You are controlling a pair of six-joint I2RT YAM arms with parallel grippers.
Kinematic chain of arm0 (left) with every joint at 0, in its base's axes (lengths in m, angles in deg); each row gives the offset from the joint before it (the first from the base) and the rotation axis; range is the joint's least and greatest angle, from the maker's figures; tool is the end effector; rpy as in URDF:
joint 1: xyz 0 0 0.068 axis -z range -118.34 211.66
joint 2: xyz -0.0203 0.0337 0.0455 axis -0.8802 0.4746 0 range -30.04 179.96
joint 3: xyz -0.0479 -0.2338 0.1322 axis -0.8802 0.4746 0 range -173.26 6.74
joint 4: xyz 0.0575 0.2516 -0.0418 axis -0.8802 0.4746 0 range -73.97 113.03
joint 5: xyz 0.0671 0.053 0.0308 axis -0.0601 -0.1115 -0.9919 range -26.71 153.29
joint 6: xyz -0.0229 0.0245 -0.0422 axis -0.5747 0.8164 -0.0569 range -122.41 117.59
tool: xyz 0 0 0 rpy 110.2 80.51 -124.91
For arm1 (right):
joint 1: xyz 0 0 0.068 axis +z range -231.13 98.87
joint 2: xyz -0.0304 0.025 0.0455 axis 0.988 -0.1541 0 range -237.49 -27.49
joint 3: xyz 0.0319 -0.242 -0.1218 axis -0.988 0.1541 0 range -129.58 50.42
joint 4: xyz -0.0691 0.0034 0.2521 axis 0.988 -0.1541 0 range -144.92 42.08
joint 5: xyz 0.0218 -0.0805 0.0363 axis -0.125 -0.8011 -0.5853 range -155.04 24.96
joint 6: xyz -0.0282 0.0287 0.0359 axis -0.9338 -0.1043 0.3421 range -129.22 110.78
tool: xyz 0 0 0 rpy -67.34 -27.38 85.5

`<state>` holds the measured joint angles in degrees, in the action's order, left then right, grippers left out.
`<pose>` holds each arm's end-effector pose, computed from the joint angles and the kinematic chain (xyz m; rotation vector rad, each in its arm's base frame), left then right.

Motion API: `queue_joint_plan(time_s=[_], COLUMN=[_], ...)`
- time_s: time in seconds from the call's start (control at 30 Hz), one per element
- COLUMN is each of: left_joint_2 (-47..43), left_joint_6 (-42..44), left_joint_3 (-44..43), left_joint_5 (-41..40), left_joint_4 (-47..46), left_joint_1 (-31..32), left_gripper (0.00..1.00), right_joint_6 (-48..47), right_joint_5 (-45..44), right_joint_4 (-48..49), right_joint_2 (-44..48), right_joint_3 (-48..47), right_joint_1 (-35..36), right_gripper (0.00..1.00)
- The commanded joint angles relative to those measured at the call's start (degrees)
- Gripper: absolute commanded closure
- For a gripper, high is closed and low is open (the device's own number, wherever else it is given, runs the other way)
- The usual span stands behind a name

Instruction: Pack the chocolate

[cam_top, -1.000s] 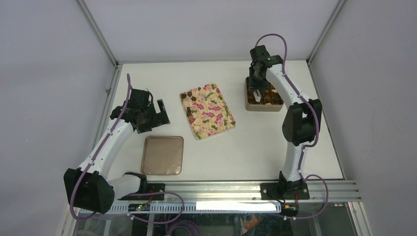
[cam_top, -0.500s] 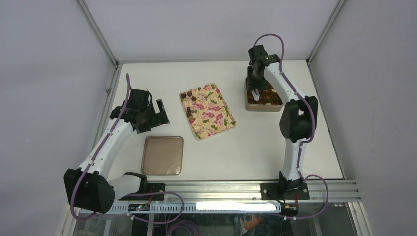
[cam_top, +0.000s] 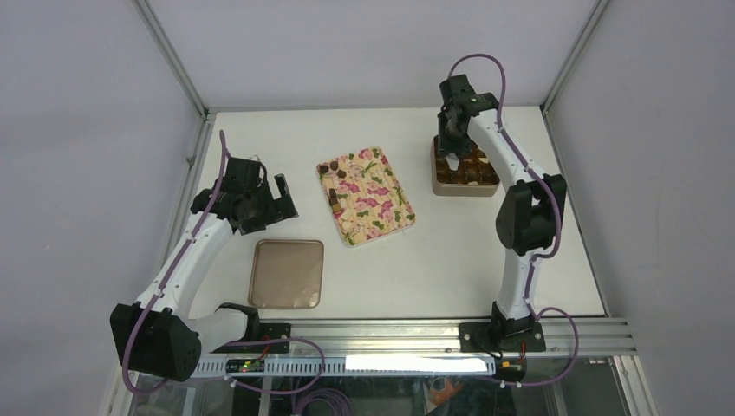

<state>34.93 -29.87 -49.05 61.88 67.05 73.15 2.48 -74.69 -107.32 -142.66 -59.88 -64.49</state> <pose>0.2101 -0.0418 0.2778 -0.3749 2.6092 -0.2032 0.4127 0.1170 0.2930 -0.0636 2.6652 -0.0690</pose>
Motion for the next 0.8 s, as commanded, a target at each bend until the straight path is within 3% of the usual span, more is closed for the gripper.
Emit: queue_joint_plan(time_s=[0.0,0.2,0.37,0.77], left_joint_2=[-1.64,-1.49,-3.21,-5.62], left_joint_6=[0.38,-0.65,-0.83,-1.27], left_joint_3=[-1.87,-1.44,-0.53,0.79], left_joint_5=[-0.08,0.35,0.26,0.47], left_joint_4=[-1.54,-1.89,-1.98,-1.54], left_joint_1=[-0.68,-0.68,-0.73,-0.76], left_gripper=[0.01,0.01,0.01,0.01], right_joint_6=[-0.37,1.00,1.05,7.74], right_joint_5=[-1.43,3.87,4.54,6.59], right_joint_4=[-0.06,3.11,4.16,4.89], right_joint_2=[12.38,20.51,21.27,16.67], right_joint_3=[-0.53,9.78,15.06,17.89], right_joint_1=[4.82,15.71,26.59,35.12], right_gripper=[0.69,0.69,0.66,0.64])
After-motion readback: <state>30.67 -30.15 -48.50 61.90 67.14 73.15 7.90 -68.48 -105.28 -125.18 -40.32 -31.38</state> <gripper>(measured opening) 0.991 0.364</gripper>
